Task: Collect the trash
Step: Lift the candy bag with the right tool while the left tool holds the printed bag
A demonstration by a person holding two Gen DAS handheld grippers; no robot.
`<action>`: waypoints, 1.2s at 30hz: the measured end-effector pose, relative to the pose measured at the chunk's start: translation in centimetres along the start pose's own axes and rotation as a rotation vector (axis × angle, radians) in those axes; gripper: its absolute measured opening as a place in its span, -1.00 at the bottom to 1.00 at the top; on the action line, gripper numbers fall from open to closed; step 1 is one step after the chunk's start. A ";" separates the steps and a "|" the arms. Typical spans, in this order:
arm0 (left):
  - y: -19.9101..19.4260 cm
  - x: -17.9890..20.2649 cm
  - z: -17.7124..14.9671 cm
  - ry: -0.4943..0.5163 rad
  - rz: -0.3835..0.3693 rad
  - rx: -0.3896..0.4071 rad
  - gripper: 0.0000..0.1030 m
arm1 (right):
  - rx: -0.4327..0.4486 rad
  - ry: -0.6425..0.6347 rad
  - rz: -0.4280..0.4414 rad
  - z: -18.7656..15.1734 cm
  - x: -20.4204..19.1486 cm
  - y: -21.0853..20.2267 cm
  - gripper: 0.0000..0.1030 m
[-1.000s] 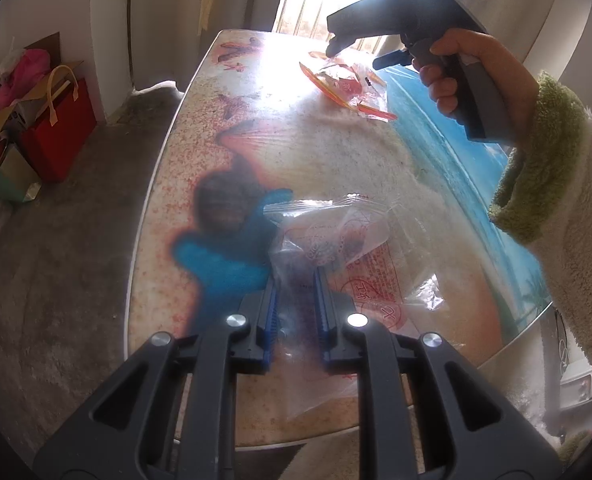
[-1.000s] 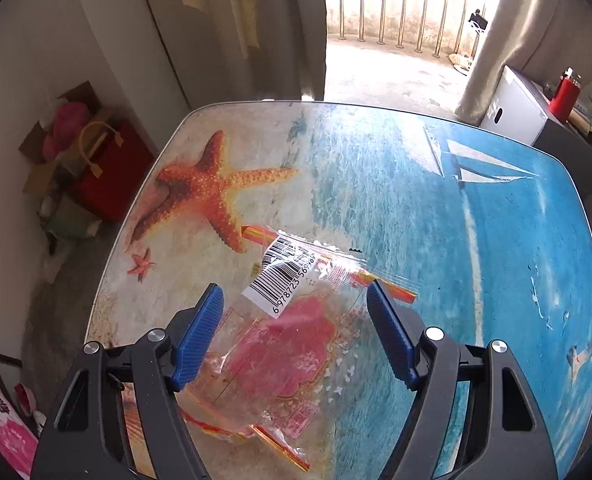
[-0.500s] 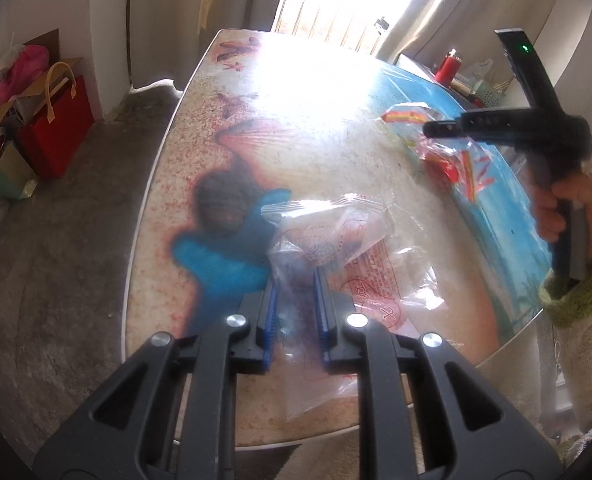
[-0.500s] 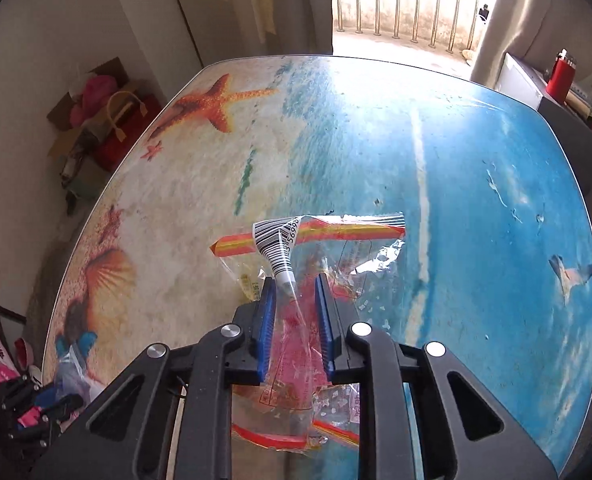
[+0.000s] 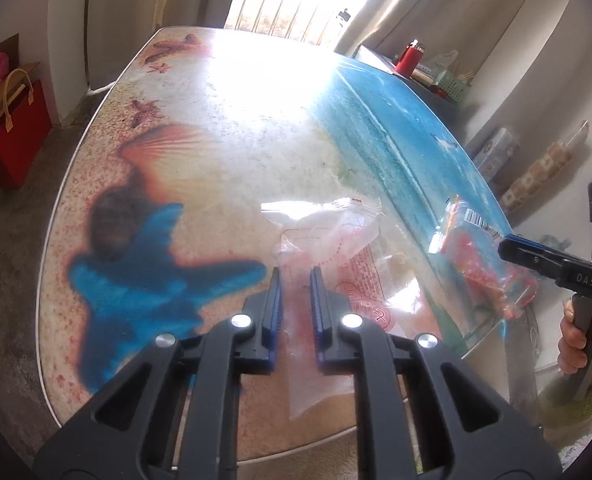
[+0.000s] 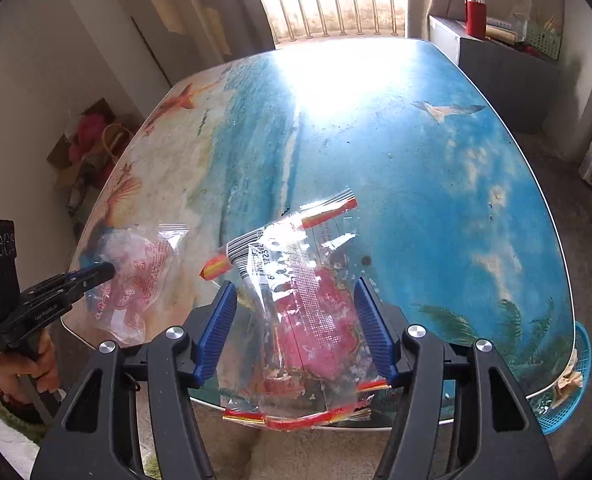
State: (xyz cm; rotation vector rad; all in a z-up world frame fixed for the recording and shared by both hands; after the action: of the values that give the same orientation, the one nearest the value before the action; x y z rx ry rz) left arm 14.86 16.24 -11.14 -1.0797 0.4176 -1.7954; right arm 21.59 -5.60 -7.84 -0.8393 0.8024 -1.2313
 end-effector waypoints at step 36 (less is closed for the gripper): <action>1.8 1.3 -0.7 0.030 0.034 -0.060 -0.73 | 0.001 -0.090 -0.164 -3.6 -1.7 1.9 -0.56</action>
State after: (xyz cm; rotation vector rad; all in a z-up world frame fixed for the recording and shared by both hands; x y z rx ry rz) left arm 15.09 14.16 -12.12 -1.0818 0.5074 -1.7808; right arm 19.07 -4.05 -11.05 -0.9679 0.6704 -1.3274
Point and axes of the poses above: each gripper's, at about its wrist camera, not at the fingertips, and y roughly the way its jaws point, x to its right, z to its top, the point moved 7 cm from there along y, roughly the way its jaws point, and after that the axes turned 12 degrees about -z, right-handed, at the moved point
